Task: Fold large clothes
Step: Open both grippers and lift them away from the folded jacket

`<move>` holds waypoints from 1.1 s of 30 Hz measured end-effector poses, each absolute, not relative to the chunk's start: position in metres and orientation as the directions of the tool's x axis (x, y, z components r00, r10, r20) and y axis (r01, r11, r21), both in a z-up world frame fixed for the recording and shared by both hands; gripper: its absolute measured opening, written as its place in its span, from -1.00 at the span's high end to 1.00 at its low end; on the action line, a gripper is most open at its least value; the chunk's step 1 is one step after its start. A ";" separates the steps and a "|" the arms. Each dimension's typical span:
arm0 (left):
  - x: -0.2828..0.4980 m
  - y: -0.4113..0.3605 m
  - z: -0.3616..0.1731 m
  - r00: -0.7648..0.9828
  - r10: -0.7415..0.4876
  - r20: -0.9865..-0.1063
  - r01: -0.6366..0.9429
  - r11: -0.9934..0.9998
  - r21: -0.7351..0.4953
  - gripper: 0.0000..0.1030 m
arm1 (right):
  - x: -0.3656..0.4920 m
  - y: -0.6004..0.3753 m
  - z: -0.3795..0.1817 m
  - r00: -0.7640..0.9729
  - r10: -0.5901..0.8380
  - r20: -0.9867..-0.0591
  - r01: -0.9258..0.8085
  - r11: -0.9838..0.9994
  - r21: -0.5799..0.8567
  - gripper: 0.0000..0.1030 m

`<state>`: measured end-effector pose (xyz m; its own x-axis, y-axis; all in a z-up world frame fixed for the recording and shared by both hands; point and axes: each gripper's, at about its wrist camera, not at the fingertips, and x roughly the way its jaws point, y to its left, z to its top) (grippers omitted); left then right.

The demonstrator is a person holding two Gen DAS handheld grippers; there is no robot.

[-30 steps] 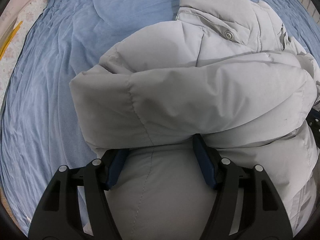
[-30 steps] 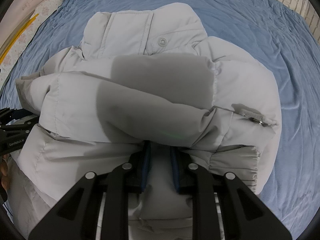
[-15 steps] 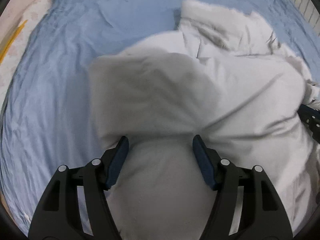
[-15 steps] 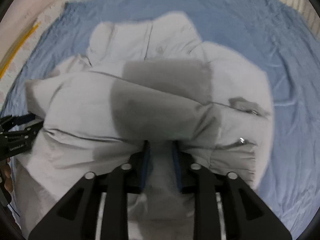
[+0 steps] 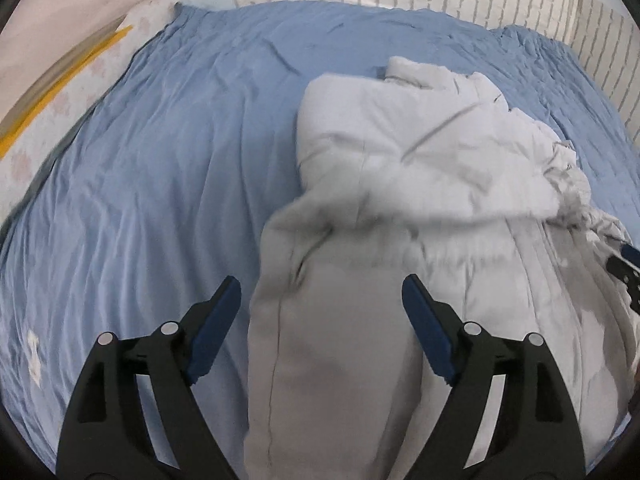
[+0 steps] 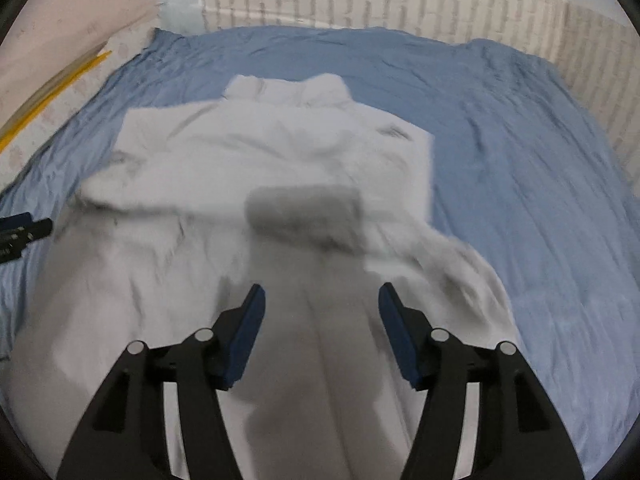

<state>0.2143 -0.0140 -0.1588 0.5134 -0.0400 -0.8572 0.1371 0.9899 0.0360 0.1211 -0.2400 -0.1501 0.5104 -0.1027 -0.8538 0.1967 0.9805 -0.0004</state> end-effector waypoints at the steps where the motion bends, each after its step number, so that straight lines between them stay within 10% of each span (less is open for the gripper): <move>1: 0.206 -0.011 -0.161 0.508 -0.044 -0.860 0.131 0.991 0.027 -0.58 | 0.106 -0.243 -0.149 0.507 -0.109 -0.855 0.214 0.977 0.002 -0.12; 7: 0.190 -0.011 -0.205 0.414 -0.088 -0.906 0.088 0.994 -0.056 -0.30 | 0.060 -0.269 -0.173 0.410 -0.099 -0.907 0.329 0.943 0.046 0.31; 16: 0.193 -0.019 -0.249 0.265 -0.064 -0.962 0.102 0.994 -0.038 -0.07 | 0.072 -0.276 -0.211 0.326 -0.076 -0.942 0.298 0.954 0.027 0.32; 33: 0.057 -0.056 -0.017 0.716 -0.266 -0.645 0.182 0.964 -0.195 -0.42 | -0.005 -0.269 -0.125 0.572 -0.083 -0.816 0.278 0.956 0.097 0.13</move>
<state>0.0565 -0.0555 -0.0172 0.7161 -0.2660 -0.6453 0.1823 0.9637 -0.1949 -0.0051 -0.2692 -0.1254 0.5725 -0.0832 -0.8157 0.2777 0.9557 0.0974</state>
